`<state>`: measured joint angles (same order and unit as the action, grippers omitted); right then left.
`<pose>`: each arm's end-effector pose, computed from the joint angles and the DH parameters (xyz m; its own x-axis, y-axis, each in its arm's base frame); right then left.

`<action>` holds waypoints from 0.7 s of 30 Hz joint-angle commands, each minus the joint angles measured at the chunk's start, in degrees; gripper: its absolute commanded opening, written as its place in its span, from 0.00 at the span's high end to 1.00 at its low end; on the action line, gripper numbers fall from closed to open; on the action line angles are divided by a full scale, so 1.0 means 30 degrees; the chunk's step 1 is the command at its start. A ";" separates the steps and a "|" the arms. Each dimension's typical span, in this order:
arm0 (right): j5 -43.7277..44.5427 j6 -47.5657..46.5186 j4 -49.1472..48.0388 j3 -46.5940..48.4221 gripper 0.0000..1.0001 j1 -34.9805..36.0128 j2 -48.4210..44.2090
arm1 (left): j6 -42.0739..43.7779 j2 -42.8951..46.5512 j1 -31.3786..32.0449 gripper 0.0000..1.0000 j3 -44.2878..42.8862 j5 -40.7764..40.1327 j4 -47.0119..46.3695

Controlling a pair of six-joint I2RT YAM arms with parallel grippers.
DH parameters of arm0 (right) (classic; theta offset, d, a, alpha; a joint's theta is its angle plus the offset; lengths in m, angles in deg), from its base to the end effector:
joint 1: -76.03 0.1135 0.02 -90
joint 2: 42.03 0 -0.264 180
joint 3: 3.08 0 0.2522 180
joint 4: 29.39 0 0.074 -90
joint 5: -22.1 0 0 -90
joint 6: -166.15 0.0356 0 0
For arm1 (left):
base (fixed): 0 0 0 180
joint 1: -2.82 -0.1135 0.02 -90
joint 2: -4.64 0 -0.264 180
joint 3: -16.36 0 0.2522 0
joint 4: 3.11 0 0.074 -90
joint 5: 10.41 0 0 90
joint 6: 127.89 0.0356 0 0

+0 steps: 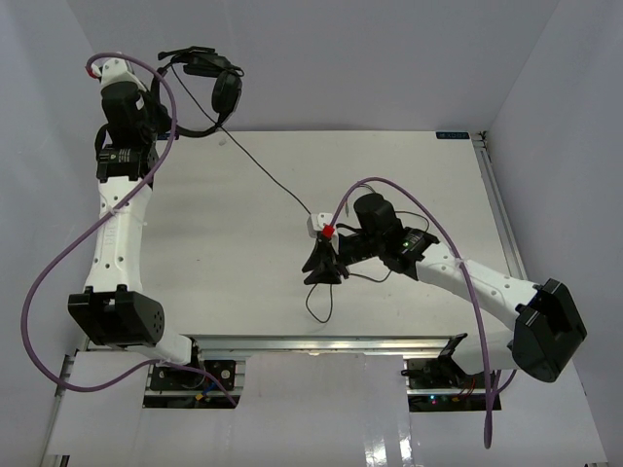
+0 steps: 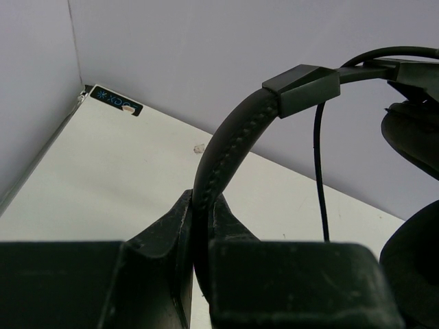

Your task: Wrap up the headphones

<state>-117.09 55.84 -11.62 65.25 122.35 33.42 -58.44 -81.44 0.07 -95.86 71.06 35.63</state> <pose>0.1823 0.2299 0.2968 0.0560 -0.2698 -0.9613 -0.9889 -0.1480 -0.0161 0.3343 0.0213 0.4642 -0.1366 -0.3541 -0.9252 -0.2563 0.9148 -0.3123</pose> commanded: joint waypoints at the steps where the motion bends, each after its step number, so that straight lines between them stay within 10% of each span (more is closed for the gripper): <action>1: -0.0388 -0.1078 0.1283 0.1027 0.92 -0.0061 -0.0925 | -0.0013 0.0630 -0.0297 1.00 0.0337 -0.0032 -0.0955; 9: -0.0101 -0.3180 0.4519 0.2922 0.92 0.0456 -0.1622 | 0.0559 0.0153 -0.0608 1.00 0.1725 -0.0403 -0.1327; 21: 0.8861 -0.9030 1.0221 0.9094 0.92 0.4534 0.0155 | 0.0562 -0.1030 -0.0507 1.00 0.5008 0.0456 -0.2433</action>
<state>-101.66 36.90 12.04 88.22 131.37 32.16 -55.71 -83.60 -1.40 -82.89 71.29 32.58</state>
